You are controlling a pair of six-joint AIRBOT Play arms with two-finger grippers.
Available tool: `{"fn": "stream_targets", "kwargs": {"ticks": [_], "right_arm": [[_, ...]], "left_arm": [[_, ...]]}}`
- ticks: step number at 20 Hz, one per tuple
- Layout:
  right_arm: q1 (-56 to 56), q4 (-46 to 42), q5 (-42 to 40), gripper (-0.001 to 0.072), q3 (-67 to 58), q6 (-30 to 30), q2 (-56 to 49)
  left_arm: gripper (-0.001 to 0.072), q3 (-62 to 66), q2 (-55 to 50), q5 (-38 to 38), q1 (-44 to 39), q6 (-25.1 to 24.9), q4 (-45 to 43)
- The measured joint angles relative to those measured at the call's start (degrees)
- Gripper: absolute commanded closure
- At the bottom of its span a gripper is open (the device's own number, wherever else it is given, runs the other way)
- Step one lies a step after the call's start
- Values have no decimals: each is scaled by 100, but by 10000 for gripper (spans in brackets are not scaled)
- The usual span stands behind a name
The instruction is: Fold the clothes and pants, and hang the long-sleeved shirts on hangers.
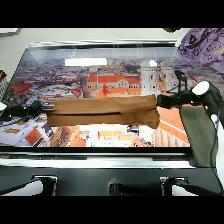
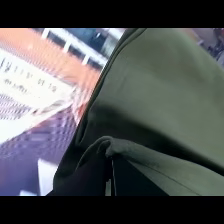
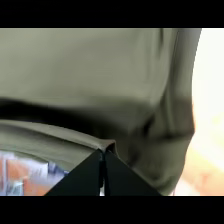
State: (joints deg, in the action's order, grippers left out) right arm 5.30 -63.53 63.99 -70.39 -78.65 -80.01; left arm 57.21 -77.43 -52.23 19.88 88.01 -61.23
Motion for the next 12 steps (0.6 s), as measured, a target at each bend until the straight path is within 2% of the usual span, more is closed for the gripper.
{"fn": "stream_targets", "kwargs": {"ticks": [8,9,10,12], "right_arm": [[-122,-291,-227,687,-1049,-201,-1217],[-125,-291,-264,685,-1080,-205,-1335],[-127,-289,-295,635,-1099,-227,-1436],[-127,-243,-341,445,-1128,-245,-1600]], "left_arm": [[686,1397,-1550,-142,-413,-55,9],[621,1488,-1685,-170,-452,-59,9],[489,1550,-1788,-181,-487,-59,9],[199,1644,-1923,-192,-535,-57,9]]}}
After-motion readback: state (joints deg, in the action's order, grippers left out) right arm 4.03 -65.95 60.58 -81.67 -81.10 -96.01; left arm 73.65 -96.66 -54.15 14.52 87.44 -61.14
